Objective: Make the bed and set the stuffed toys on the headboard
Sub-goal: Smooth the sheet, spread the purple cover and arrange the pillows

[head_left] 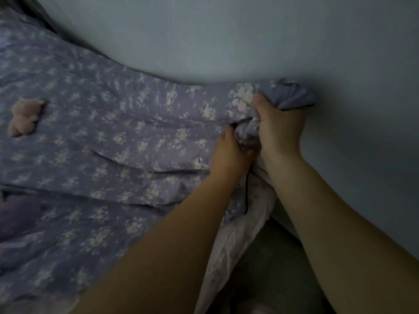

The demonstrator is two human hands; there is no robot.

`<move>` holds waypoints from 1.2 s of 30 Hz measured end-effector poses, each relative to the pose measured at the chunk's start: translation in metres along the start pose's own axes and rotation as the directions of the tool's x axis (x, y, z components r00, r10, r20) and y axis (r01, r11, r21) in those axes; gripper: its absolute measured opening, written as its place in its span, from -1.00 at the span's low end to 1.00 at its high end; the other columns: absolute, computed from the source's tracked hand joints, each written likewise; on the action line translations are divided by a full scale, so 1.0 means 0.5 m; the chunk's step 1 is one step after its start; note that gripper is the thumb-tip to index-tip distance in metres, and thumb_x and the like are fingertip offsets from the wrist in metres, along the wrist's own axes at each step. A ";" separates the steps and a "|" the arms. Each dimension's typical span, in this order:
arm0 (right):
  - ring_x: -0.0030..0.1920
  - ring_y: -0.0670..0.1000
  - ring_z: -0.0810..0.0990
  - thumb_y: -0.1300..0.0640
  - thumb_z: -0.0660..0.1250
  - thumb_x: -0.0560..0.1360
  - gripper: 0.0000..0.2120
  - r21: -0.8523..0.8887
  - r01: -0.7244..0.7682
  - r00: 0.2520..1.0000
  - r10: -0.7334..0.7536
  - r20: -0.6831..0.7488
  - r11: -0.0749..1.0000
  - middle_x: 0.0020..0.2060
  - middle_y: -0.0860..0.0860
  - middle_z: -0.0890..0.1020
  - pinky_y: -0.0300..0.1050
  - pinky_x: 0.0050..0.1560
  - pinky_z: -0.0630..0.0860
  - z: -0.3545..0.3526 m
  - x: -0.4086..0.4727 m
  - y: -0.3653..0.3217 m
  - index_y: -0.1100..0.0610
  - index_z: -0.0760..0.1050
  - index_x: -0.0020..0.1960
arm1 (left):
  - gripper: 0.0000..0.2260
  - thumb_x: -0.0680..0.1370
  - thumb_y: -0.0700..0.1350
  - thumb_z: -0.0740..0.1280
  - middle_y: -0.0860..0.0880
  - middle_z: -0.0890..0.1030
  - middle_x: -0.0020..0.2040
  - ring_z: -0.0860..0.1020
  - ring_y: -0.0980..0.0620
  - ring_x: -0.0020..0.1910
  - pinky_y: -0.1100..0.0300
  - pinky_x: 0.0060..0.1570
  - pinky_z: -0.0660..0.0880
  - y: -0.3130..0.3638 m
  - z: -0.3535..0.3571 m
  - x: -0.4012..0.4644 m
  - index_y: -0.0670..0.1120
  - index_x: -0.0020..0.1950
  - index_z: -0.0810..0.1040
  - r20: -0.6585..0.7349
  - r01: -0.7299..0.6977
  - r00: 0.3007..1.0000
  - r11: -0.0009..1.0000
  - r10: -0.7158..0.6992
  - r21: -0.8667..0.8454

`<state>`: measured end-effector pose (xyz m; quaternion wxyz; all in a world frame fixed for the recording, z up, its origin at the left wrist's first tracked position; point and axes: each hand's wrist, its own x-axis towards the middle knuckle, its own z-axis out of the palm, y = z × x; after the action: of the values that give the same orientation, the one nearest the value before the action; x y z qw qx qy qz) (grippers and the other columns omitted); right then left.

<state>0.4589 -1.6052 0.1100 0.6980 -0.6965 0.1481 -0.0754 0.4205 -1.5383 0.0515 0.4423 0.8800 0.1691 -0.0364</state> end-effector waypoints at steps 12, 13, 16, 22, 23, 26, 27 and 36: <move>0.06 0.08 0.62 0.32 0.34 0.46 -0.73 -0.074 -0.015 0.971 -0.004 -0.240 0.997 0.03 0.13 0.62 -0.34 -0.03 0.53 -0.060 0.008 0.137 0.32 0.48 0.16 | -0.39 0.49 -0.11 0.31 -0.18 0.33 0.42 0.32 -0.16 0.38 -0.07 0.35 0.32 -0.066 0.062 -0.014 -0.18 0.49 0.18 0.258 -0.039 0.965 0.998 0.053 -0.057; 0.11 0.07 0.58 0.34 0.32 0.47 -0.69 -0.088 -0.018 0.963 -0.006 -0.270 0.996 0.09 0.17 0.59 -0.49 -0.07 0.46 -0.064 0.006 0.159 0.36 0.45 0.20 | -0.43 0.51 -0.16 0.30 -0.17 0.33 0.41 0.31 -0.15 0.38 -0.03 0.36 0.29 -0.084 0.061 -0.026 -0.18 0.48 0.20 0.276 -0.015 0.961 0.999 0.028 -0.050; 0.20 0.10 0.53 0.34 0.31 0.46 -0.63 -0.172 -0.090 0.954 0.036 -0.297 0.981 0.19 0.20 0.55 -0.40 0.06 0.42 -0.074 -0.005 0.230 0.33 0.42 0.26 | -0.55 0.50 -0.22 0.30 -0.19 0.40 0.34 0.36 -0.14 0.32 0.16 0.25 0.32 -0.138 0.045 -0.056 -0.21 0.38 0.34 0.302 0.037 0.952 0.999 -0.042 0.023; 0.24 0.25 0.48 0.15 0.35 0.45 -0.52 -0.329 -0.425 0.875 0.289 -0.388 0.843 0.24 0.30 0.49 0.10 0.24 0.43 -0.089 -0.053 0.369 0.36 0.38 0.29 | -0.58 0.57 -0.16 0.28 -0.20 0.39 0.39 0.38 -0.13 0.34 0.10 0.24 0.35 -0.259 0.019 -0.087 -0.23 0.40 0.35 0.356 0.258 0.885 0.953 -0.299 0.160; 0.23 0.24 0.50 0.14 0.33 0.47 -0.53 -0.329 -0.457 0.866 0.329 -0.377 0.826 0.23 0.28 0.51 0.09 0.22 0.45 -0.092 -0.064 0.392 0.36 0.40 0.29 | -0.60 0.57 -0.15 0.27 -0.22 0.42 0.36 0.40 -0.14 0.32 0.10 0.22 0.36 -0.281 0.015 -0.093 -0.24 0.38 0.37 0.363 0.278 0.869 0.939 -0.335 0.201; 0.06 0.10 0.57 0.18 0.24 0.54 -0.66 -0.212 -0.585 0.802 0.519 -0.296 0.783 0.13 0.18 0.58 -0.04 0.00 0.51 -0.096 -0.086 0.452 0.38 0.45 0.23 | -0.62 0.56 -0.14 0.29 -0.18 0.44 0.35 0.42 -0.15 0.31 0.10 0.24 0.38 -0.345 0.014 -0.109 -0.19 0.36 0.41 0.363 0.302 0.841 0.905 -0.401 0.301; 0.02 0.08 0.57 0.17 0.20 0.56 -0.65 -0.182 -0.638 0.765 0.588 -0.265 0.748 0.09 0.16 0.58 -0.03 0.02 0.51 -0.094 -0.094 0.474 0.38 0.43 0.24 | -0.63 0.55 -0.13 0.30 -0.17 0.45 0.34 0.42 -0.13 0.31 0.12 0.24 0.37 -0.365 0.015 -0.115 -0.18 0.35 0.43 0.366 0.296 0.835 0.896 -0.411 0.331; 0.30 0.17 0.45 0.00 0.43 0.40 -0.32 -0.470 -0.598 0.776 0.615 -0.138 0.649 0.35 0.13 0.44 0.03 0.29 0.43 -0.046 -0.135 0.603 0.23 0.31 0.42 | -0.43 0.44 0.00 0.43 -0.19 0.40 0.33 0.37 -0.17 0.32 0.05 0.28 0.36 -0.503 0.089 -0.151 -0.10 0.39 0.33 0.390 0.190 0.819 0.841 -0.420 0.507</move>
<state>0.3575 -1.6005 -0.1829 0.4852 -0.7606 0.3745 0.2142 0.2701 -1.4550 -0.1521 0.2447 0.8790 0.1822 -0.3663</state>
